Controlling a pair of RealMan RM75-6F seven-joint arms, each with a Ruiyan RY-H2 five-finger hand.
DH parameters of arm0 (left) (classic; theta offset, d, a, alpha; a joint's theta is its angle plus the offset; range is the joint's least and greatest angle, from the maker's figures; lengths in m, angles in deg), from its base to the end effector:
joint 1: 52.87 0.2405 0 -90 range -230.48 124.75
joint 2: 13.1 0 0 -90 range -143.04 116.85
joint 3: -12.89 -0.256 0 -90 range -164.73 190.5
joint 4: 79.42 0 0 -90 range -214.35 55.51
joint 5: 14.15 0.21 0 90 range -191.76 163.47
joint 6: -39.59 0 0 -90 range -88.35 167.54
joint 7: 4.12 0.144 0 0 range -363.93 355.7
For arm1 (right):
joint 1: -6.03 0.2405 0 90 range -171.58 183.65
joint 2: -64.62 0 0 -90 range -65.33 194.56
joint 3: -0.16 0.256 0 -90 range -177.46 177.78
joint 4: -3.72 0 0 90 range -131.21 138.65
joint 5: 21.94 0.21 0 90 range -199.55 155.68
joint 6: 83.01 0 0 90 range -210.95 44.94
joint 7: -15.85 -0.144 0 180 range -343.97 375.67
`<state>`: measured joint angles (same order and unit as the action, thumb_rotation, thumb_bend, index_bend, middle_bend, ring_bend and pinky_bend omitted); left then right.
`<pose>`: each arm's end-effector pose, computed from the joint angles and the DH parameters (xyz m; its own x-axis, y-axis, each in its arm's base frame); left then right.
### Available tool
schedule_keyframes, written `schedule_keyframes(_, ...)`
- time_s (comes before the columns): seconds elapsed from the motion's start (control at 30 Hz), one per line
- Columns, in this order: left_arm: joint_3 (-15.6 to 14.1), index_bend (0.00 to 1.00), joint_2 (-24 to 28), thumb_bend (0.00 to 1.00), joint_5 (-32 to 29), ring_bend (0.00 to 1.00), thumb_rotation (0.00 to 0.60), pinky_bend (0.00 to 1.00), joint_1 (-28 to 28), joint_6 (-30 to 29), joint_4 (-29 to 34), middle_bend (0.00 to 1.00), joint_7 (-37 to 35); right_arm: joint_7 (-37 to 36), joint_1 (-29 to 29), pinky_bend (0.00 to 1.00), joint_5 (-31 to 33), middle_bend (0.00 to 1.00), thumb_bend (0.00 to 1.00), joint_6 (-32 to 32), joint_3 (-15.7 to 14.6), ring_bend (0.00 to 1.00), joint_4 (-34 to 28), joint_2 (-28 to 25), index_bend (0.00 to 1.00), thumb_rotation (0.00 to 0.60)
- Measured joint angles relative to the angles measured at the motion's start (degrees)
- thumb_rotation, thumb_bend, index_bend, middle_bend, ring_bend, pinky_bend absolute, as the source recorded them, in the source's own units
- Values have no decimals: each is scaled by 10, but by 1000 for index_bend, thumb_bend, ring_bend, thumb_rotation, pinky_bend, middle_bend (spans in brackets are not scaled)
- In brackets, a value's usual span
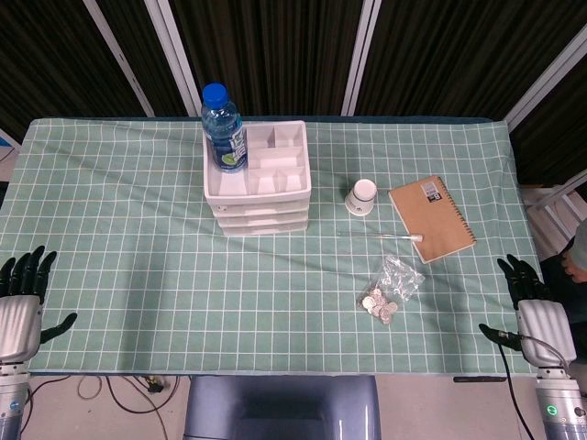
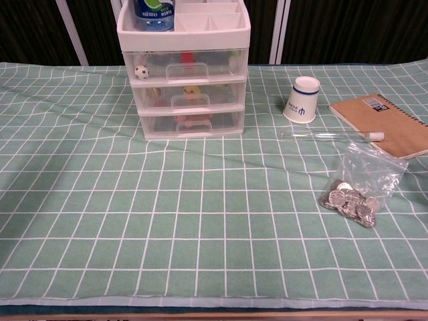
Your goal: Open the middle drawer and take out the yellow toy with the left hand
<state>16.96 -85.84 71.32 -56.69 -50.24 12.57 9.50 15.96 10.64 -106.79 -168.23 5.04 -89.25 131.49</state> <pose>-0.2965 0.1783 0.1267 0.4776 -0.0801 0.8749 0.8785 0.0317 -0.4767 -0.3049 -0.1864 0.1490 0.3383 0.0291 0.9406 -0.9410 0.0094 0.3382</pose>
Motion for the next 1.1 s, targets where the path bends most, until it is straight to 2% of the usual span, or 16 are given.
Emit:
schedule_keyframes(0.87,-1,0,2,41,0,0,600,8,-2,5,0,0,-7,-1,0,222,-5,0,64,-8,2,0,6,6,0,600)
schedule_keyframes(0.9,-1,0,2,49,1,10,600,59,-2,5,1,7,-8,-2,0,222,-5,0,64,-8,2,0,6,6,0,600)
schedule_keyframes(0.97,-1,0,3,86,3,133,600,265,-3,4,7,119,-11,-5,0,223,-4,0,65,-8,3,0,6,5,0,600)
schedule_keyframes(1.03,1,19,3,196,5,490,600,605,-4,3,14,461,-17,-7,-1,223,-2,0,65,-7,3,0,6,4,0,600)
schedule_keyframes(1.1,7,57,3,299,8,746,600,799,-7,0,22,716,-30,-9,-1,223,-2,0,65,-6,3,0,4,4,0,600)
